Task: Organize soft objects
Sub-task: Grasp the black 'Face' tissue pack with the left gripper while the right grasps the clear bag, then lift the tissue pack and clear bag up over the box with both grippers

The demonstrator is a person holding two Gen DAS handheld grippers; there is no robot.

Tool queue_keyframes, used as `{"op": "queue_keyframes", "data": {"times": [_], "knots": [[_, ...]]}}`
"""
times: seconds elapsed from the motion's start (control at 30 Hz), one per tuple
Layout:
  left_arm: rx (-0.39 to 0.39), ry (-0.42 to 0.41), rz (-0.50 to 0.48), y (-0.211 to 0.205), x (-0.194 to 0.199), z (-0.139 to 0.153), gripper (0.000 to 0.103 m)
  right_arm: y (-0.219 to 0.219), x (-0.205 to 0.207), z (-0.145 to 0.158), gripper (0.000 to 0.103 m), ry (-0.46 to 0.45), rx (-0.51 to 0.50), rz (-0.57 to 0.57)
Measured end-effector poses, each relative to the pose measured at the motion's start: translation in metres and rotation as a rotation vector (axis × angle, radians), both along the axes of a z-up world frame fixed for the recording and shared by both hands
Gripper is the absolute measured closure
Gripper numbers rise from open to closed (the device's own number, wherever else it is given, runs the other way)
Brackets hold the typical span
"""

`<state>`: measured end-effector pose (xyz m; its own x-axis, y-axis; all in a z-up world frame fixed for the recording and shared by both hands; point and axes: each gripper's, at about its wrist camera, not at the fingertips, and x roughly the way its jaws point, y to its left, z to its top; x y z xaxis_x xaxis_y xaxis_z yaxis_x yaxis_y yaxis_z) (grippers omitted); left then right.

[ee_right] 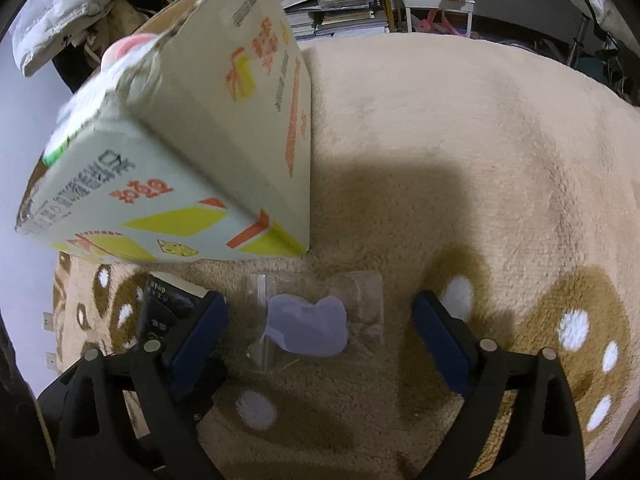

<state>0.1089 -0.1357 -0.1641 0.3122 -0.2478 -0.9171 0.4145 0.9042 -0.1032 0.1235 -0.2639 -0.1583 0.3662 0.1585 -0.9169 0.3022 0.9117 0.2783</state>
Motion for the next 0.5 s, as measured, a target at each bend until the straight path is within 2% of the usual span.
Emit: {"op": "queue_keyframes", "data": {"times": [0.17,0.37,0.5], "knots": [[-0.012,-0.006,0.016,0.013,-0.003,0.001,0.057,0.011,0.004,-0.002,0.000,0.016,-0.050,0.032],[-0.034,-0.003,0.027,0.022,0.005,0.001,0.054,0.015,0.007,-0.003,0.000,0.022,-0.060,0.041],[-0.016,-0.024,0.021,0.025,0.006,-0.003,0.054,0.014,0.007,-0.006,0.000,0.021,-0.054,0.043]]}}
